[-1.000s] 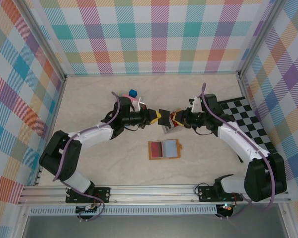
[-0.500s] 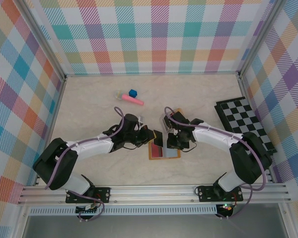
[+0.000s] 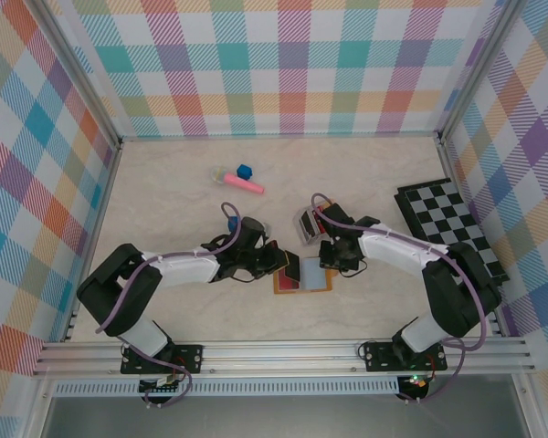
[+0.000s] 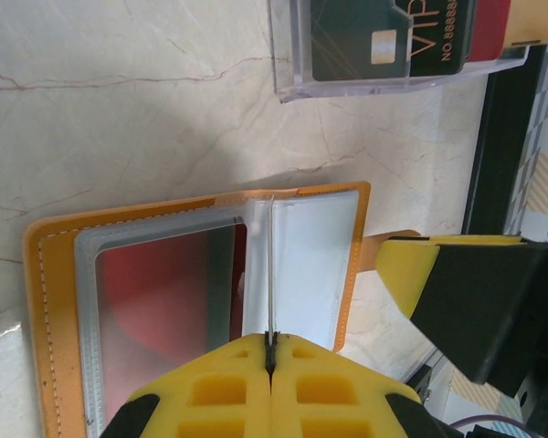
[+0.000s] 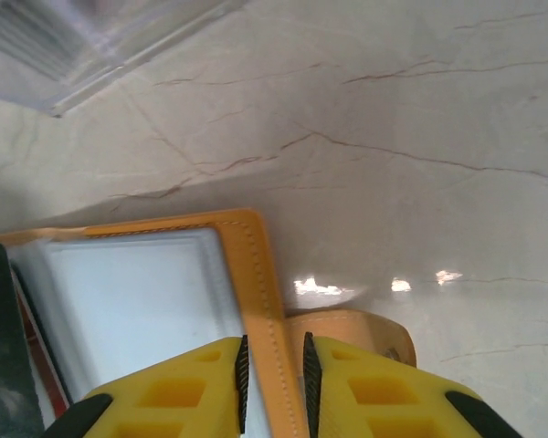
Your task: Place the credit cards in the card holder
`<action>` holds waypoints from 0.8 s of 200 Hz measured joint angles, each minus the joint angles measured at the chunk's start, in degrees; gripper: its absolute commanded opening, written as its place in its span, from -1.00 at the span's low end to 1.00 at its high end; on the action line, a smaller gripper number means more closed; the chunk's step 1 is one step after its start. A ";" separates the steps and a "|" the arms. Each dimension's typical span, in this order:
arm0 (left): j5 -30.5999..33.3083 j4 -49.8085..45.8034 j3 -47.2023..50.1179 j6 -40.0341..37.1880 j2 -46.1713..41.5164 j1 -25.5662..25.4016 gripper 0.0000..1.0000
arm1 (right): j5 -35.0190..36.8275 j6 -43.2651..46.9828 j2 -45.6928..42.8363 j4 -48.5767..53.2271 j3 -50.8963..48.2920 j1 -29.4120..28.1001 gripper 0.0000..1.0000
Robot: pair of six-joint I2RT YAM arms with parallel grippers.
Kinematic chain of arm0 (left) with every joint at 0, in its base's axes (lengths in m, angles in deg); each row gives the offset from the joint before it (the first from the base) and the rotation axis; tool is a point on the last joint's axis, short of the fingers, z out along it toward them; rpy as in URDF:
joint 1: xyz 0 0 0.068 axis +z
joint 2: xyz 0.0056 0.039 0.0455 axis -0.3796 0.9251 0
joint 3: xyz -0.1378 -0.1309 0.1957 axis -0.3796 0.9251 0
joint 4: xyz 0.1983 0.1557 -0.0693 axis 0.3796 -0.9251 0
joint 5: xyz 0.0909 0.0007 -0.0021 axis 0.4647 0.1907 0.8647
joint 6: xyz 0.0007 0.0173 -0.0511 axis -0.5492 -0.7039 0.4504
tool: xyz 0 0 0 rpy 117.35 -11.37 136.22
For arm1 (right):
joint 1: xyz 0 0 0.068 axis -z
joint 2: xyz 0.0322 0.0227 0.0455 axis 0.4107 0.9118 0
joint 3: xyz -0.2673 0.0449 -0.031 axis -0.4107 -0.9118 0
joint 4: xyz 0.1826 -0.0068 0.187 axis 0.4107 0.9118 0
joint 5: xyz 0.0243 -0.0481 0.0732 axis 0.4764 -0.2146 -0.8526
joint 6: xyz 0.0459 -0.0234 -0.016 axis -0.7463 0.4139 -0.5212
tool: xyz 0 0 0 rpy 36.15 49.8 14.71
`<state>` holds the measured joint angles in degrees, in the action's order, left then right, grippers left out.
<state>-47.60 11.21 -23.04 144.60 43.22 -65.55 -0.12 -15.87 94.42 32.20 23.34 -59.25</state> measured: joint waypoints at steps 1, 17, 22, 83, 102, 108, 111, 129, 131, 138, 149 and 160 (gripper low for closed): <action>0.00 0.02 0.00 -0.02 0.09 -0.02 -1.00 | -0.02 0.02 0.04 0.00 -0.02 0.04 -0.58; 0.00 0.26 -0.09 -0.22 0.87 -0.37 -1.00 | -0.15 -0.15 1.18 -0.37 -0.61 0.48 -0.65; 0.02 0.33 -0.11 -0.26 1.07 -0.48 -1.00 | -0.31 -0.15 1.66 -0.70 -0.87 0.55 -0.67; 1.16 3.76 -0.09 -0.39 2.14 -1.46 -1.00 | -1.57 -0.85 3.56 -2.64 -2.12 0.90 -0.72; 1.44 4.76 -0.09 -0.39 3.08 -1.90 -1.00 | -1.55 -1.44 3.45 -2.95 -2.32 0.90 -0.72; 1.49 4.83 -0.09 -0.39 3.34 -2.03 -1.00 | -1.57 -1.51 3.45 -3.02 -2.36 0.90 -0.72; 1.51 4.83 -0.09 -0.39 3.48 -2.10 -1.00 | -1.57 -1.53 3.45 -3.02 -2.38 0.90 -0.72; 2.05 4.81 0.07 -0.42 3.82 -2.34 -1.00 | -1.57 -1.68 3.43 -3.08 -2.45 0.92 -0.72; 2.12 4.79 0.11 -0.42 3.82 -2.38 -1.00 | -1.57 -1.68 3.45 -3.08 -2.45 0.92 -0.72; 2.43 4.63 0.15 -0.48 3.80 -2.51 -1.00 | -1.57 -1.70 3.45 -3.08 -2.45 0.90 -0.72; 2.99 4.37 0.22 -0.68 3.78 -2.71 -1.00 | -1.57 -1.70 3.45 -3.10 -2.45 0.92 -0.72; 3.50 4.44 0.52 -1.01 3.63 -2.89 -1.00 | -1.57 -1.68 3.43 -3.10 -2.45 0.92 -0.72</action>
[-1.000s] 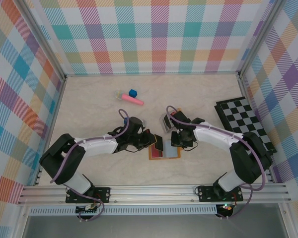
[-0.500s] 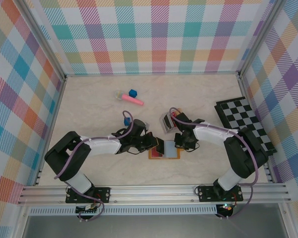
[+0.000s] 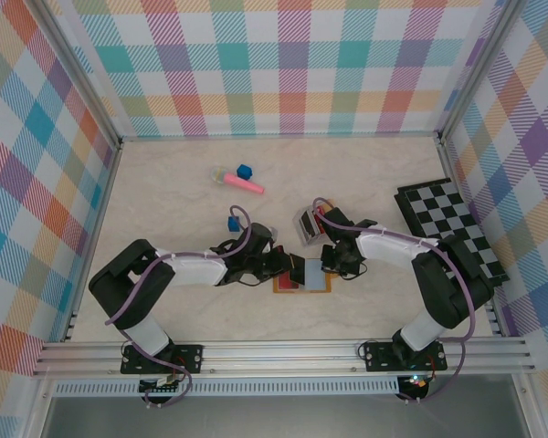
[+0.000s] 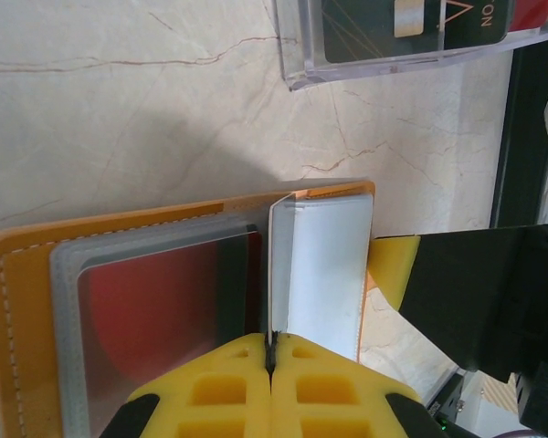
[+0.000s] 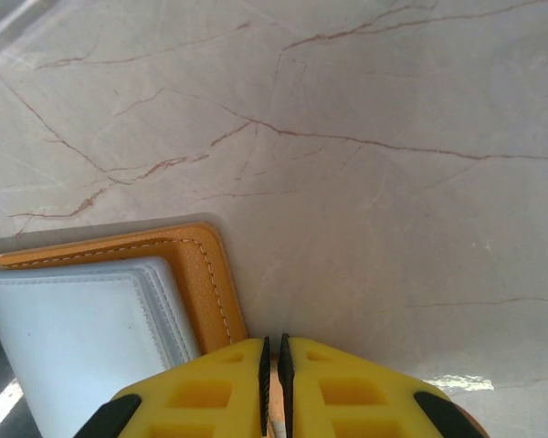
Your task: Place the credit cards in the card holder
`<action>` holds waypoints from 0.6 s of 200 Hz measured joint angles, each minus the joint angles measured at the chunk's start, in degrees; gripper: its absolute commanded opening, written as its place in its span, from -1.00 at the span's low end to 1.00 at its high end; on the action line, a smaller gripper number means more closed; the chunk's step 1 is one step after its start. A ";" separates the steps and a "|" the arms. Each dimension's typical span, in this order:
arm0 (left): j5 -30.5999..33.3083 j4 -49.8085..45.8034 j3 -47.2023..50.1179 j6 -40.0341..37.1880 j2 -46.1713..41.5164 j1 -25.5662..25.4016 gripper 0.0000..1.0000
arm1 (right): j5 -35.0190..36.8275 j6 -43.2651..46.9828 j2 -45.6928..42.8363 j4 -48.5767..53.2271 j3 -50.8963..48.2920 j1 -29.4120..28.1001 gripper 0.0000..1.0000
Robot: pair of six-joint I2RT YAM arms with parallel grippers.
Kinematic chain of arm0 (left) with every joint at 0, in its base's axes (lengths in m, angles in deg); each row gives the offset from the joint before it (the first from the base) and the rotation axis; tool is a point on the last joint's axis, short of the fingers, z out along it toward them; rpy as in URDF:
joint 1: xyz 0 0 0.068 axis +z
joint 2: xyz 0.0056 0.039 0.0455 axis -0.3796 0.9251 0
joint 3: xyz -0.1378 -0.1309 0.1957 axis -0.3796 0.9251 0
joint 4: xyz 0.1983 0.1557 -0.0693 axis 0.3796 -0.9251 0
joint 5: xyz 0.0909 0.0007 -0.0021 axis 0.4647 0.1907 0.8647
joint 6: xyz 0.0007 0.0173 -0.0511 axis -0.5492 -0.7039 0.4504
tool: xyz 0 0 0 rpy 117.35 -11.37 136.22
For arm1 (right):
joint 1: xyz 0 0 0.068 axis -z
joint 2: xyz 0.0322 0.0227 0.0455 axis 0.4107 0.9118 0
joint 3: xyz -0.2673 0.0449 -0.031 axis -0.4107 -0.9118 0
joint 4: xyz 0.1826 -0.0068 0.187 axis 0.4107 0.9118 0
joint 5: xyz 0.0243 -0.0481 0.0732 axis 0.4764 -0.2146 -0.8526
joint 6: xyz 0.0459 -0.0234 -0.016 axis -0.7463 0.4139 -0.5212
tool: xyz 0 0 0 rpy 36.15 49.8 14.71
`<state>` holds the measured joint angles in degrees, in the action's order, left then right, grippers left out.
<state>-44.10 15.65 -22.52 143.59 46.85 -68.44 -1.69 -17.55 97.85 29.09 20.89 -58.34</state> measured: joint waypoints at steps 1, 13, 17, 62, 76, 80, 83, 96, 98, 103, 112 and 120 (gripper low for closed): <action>0.09 -0.02 0.07 -0.04 -0.04 -0.04 -1.00 | 0.00 0.00 0.02 0.00 0.00 -0.02 -0.72; 0.59 -0.02 0.59 -0.26 -0.20 -0.28 -1.00 | 0.00 -0.02 0.02 -0.02 0.00 0.00 -0.72; 0.66 0.02 0.76 -0.35 -0.22 -0.35 -1.00 | 0.00 0.00 0.02 -0.02 0.00 0.00 -0.72; 2.49 0.35 0.87 -0.46 -0.20 -1.60 -1.00 | -0.42 -0.20 0.09 -0.24 -0.09 0.17 -0.73; 2.97 0.63 0.87 -0.22 0.00 -2.10 -1.00 | -0.79 -0.37 0.09 -0.33 -0.13 0.37 -0.74; 2.99 0.83 0.85 -0.02 0.11 -2.19 -1.00 | -0.83 -0.42 0.09 -0.33 -0.13 0.39 -0.74; 3.08 1.09 0.87 0.15 0.24 -2.25 -1.00 | -0.87 -0.48 0.09 -0.33 -0.13 0.42 -0.74; 3.41 1.90 0.87 0.85 0.79 -2.36 -1.00 | -0.90 -0.92 0.09 -0.42 -0.20 0.42 -0.74; 3.41 2.01 0.87 0.98 0.87 -2.36 -1.00 | -0.90 -0.94 0.09 -0.46 -0.24 0.42 -0.74; 3.45 2.36 0.87 1.14 1.11 -2.36 -1.00 | -0.92 -1.09 0.09 -0.55 -0.28 0.42 -0.74; 3.56 3.10 0.87 1.70 1.57 -2.36 -1.00 | -0.92 -1.29 0.09 -0.59 -0.31 0.42 -0.74; 3.58 3.72 0.81 2.12 1.97 -2.38 -1.00 | -0.94 -1.38 0.09 -0.66 -0.35 0.46 -0.74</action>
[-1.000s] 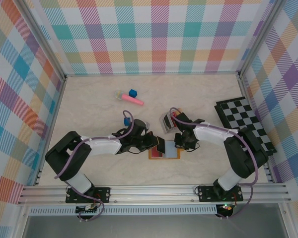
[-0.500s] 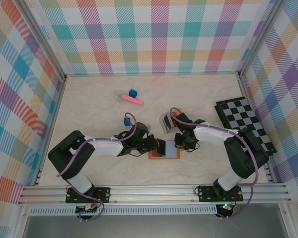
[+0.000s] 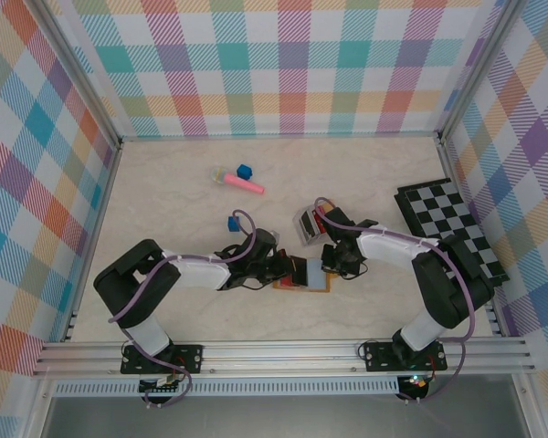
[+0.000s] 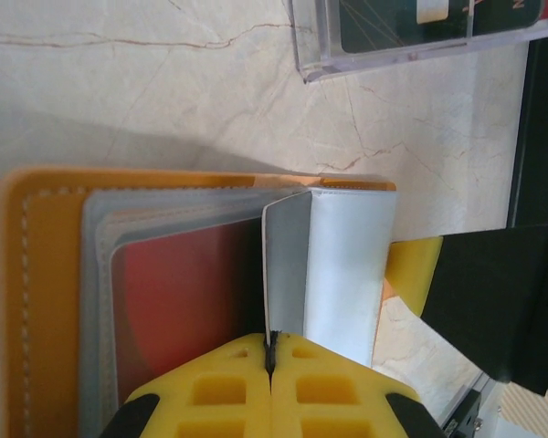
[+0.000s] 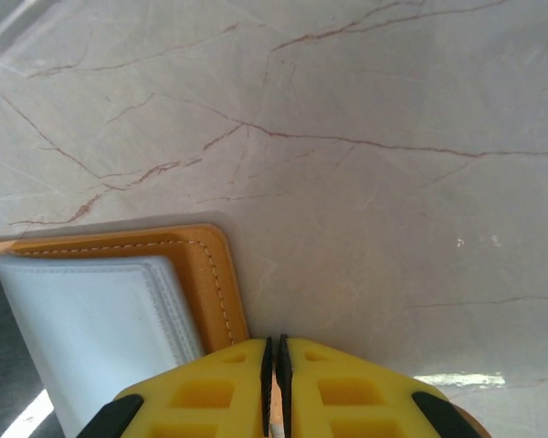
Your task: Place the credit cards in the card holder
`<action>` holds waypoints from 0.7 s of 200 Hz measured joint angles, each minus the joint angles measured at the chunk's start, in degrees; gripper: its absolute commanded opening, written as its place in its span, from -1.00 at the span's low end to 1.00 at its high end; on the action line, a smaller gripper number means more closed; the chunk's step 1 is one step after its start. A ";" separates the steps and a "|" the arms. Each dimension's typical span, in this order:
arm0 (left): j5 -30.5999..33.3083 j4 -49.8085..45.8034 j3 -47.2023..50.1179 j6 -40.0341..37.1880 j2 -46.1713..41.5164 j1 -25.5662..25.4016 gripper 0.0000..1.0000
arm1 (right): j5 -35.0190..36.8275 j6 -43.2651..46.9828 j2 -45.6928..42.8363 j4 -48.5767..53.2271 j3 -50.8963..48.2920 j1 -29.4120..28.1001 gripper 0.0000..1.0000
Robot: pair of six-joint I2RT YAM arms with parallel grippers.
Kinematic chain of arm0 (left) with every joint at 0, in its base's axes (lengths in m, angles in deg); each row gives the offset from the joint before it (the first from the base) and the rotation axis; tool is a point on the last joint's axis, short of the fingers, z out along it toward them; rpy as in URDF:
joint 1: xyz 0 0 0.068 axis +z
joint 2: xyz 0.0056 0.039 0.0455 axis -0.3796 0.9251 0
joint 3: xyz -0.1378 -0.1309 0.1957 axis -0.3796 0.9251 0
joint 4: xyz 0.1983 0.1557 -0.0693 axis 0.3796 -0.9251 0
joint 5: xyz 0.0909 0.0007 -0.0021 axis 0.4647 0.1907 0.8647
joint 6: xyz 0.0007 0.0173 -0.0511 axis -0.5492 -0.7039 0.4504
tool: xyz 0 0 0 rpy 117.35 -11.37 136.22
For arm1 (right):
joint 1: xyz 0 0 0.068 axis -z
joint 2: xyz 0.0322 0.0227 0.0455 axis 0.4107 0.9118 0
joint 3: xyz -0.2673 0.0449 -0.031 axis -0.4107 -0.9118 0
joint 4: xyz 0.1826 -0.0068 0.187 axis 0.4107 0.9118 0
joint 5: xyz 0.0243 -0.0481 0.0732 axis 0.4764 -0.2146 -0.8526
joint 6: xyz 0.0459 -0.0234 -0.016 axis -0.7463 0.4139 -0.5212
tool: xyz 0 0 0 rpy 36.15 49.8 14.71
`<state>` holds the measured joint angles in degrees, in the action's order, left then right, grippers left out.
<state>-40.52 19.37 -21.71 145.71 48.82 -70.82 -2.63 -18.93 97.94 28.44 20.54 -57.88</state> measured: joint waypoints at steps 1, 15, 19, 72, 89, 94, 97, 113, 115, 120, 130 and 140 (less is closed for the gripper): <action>0.00 0.04 0.00 0.02 0.02 0.00 -1.00 | -0.02 0.00 0.00 -0.02 0.00 0.02 -0.74; 0.00 1.18 -0.22 0.46 0.79 0.00 -1.00 | -0.39 -0.15 0.00 -0.11 -0.09 0.22 -0.74; 0.00 1.36 -0.28 0.57 0.98 0.00 -1.00 | -0.44 -0.20 0.00 -0.13 -0.11 0.28 -0.74; -0.04 2.21 -0.44 1.29 1.68 0.00 -1.00 | -0.42 -0.37 0.04 -0.13 -0.11 0.28 -0.74; 0.00 1.25 -0.48 1.07 1.36 0.00 -1.00 | -0.42 -0.37 0.04 -0.13 -0.11 0.28 -0.74; 0.00 0.63 -0.50 0.96 1.07 -0.02 -1.00 | -0.42 -0.37 0.04 -0.13 -0.11 0.28 -0.74; 0.00 0.28 -0.50 0.85 0.87 -0.07 -1.00 | -0.42 -0.37 0.04 -0.13 -0.11 0.26 -0.74; 0.26 -1.84 -0.52 0.44 -0.33 -0.17 -1.00 | -0.63 -0.37 0.13 -0.52 -0.09 0.26 -0.74; 0.31 -2.12 -0.52 0.42 -0.50 -0.20 -1.00 | -0.72 -0.37 0.15 -0.59 -0.09 0.26 -0.74; 0.48 -2.80 -0.52 0.35 -0.92 -0.20 -1.00 | -0.92 -0.37 0.15 -0.85 -0.09 0.26 -0.74; 0.87 -3.98 -0.52 0.24 -1.57 -0.22 -1.00 | -1.33 -0.37 0.26 -1.31 -0.09 0.26 -0.74; 1.11 -4.61 -0.52 0.24 -1.90 -0.22 -1.00 | -1.66 -0.37 0.37 -1.60 -0.09 0.26 -0.74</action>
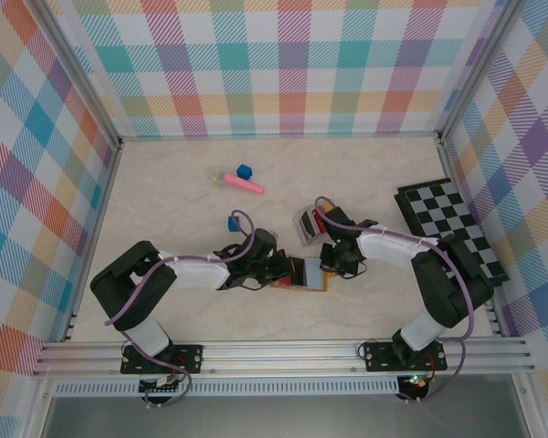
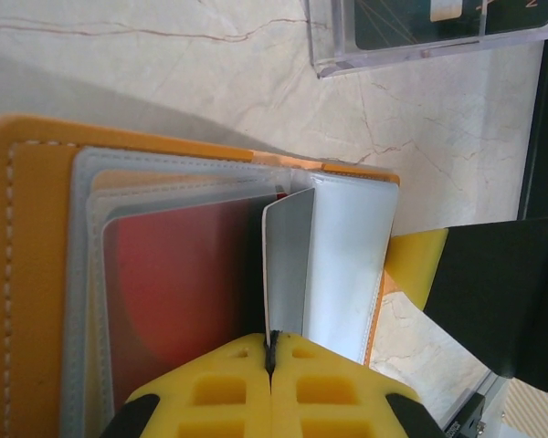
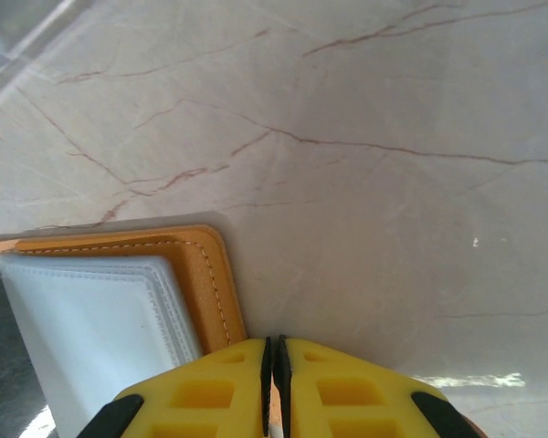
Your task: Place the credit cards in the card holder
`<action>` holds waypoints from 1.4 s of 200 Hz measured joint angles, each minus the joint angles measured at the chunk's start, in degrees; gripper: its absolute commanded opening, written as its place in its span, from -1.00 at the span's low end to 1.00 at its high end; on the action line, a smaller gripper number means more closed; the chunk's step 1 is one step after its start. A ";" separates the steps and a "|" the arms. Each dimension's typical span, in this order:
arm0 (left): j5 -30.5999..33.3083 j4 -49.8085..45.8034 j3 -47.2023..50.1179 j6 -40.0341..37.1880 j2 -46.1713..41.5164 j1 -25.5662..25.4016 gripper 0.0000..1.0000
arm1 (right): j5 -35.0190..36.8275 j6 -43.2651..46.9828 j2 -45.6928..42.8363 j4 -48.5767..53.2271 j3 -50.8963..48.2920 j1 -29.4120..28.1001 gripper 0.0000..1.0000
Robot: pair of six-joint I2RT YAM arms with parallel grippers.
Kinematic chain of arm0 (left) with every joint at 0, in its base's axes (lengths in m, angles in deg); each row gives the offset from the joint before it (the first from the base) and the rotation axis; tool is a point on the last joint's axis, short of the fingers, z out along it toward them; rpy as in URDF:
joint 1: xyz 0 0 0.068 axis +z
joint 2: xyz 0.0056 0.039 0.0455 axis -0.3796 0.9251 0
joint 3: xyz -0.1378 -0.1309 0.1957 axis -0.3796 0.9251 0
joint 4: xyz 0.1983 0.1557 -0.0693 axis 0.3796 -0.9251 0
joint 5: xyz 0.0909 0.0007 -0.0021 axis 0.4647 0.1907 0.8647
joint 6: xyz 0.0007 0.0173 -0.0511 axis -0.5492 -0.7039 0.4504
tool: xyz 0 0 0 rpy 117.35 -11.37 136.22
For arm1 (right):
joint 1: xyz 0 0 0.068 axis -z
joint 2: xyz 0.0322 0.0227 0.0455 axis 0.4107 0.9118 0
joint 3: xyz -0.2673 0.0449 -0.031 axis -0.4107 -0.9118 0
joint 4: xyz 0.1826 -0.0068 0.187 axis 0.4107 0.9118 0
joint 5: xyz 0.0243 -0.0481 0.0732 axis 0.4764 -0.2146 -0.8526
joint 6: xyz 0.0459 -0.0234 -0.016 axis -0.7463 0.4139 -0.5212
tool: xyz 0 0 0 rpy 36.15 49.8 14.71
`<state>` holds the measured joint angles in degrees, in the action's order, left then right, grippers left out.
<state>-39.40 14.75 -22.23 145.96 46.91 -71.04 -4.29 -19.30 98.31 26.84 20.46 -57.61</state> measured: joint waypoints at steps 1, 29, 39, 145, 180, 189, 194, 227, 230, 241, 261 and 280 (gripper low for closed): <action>0.02 -0.09 0.00 0.00 -0.02 0.00 -1.00 | 0.00 0.00 0.00 0.00 0.00 0.00 -0.74; 0.17 -0.61 0.00 0.00 0.00 0.00 -1.00 | -0.09 0.02 0.11 0.02 0.04 0.00 -0.74; 0.09 -0.48 0.00 0.00 0.02 0.00 -1.00 | -0.20 0.02 0.11 0.02 0.07 0.00 -0.74; -5.92 0.87 -4.17 -1.97 5.09 0.00 -0.88 | -0.26 0.02 0.13 0.00 0.09 0.00 -0.74; -6.01 0.11 -4.74 -2.01 5.18 0.00 -0.73 | -0.28 0.02 0.11 0.02 0.09 0.00 -0.74; -5.84 -0.70 -4.96 -2.03 5.18 0.00 -0.68 | -0.28 0.02 0.09 0.02 0.09 0.00 -0.74; -5.75 -1.03 -5.03 -2.03 5.18 0.00 -0.67 | -0.26 0.02 0.09 0.04 0.09 0.00 -0.74; -3.85 -4.68 -5.11 -2.69 4.42 -0.02 -0.71 | -0.26 0.02 0.09 0.04 0.09 0.00 -0.74; -3.74 -5.14 -5.11 -2.84 4.13 -0.02 -0.72 | -0.26 0.02 0.09 0.04 0.09 0.00 -0.74; -3.30 -6.10 -5.09 -3.19 3.39 -0.02 -0.78 | -0.26 0.02 0.09 0.04 0.09 0.00 -0.74; -3.30 -6.27 -5.09 -3.34 2.84 -0.07 -0.91 | -0.28 0.02 0.09 0.04 0.09 0.00 -0.74; -3.37 -5.86 -5.11 -3.32 2.82 -0.13 -0.94 | -0.28 0.02 0.09 0.04 0.09 0.00 -0.74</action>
<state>-42.77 8.90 -27.35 142.63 49.73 -71.17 -4.58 -19.28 98.40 26.88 20.54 -57.61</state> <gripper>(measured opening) 0.044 0.132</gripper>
